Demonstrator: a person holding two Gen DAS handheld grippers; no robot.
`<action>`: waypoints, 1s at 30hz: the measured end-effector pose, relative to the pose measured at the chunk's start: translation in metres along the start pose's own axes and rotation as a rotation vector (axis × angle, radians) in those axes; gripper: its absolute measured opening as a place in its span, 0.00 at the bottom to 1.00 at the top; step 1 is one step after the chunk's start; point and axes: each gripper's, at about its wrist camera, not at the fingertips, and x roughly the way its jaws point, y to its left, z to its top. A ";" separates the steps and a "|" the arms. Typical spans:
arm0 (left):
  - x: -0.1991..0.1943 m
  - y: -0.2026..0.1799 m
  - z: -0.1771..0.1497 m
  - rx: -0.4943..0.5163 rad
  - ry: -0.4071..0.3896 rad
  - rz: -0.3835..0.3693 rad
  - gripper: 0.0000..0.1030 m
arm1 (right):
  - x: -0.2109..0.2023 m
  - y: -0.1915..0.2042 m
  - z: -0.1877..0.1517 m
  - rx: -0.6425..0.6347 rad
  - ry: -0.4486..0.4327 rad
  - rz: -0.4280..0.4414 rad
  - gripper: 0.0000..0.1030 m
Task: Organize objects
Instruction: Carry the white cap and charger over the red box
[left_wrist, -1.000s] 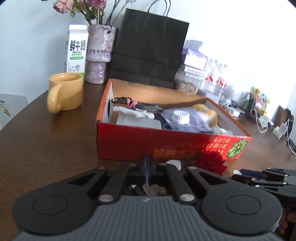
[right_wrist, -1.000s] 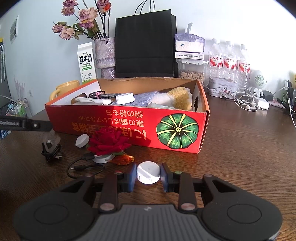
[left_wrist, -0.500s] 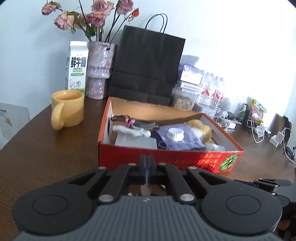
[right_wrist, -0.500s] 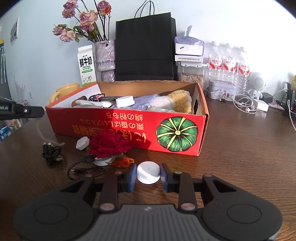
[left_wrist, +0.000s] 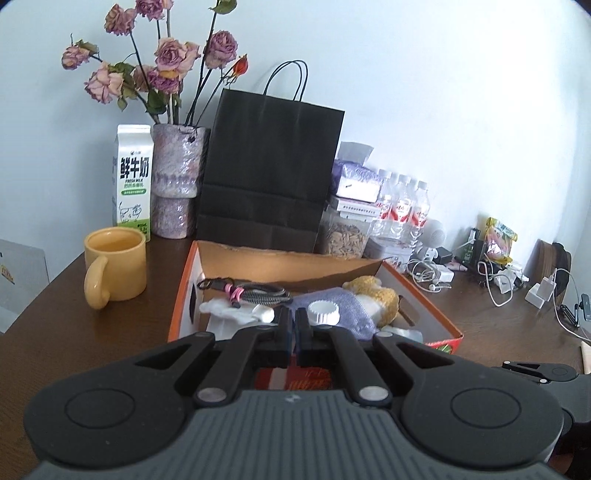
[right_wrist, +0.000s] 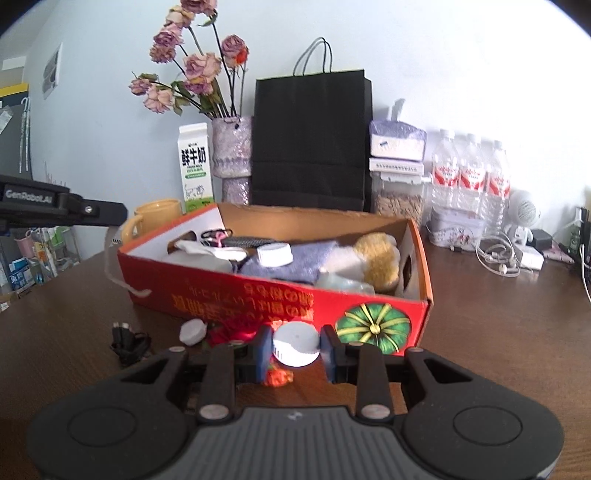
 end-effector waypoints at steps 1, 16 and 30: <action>0.001 -0.002 0.003 0.001 -0.006 -0.003 0.03 | 0.000 0.001 0.004 -0.008 -0.008 0.002 0.26; 0.046 -0.023 0.036 0.017 -0.062 -0.029 0.03 | 0.030 0.005 0.064 -0.034 -0.103 0.016 0.26; 0.111 -0.009 0.045 0.016 -0.023 0.008 0.03 | 0.088 -0.028 0.080 0.023 -0.081 -0.007 0.26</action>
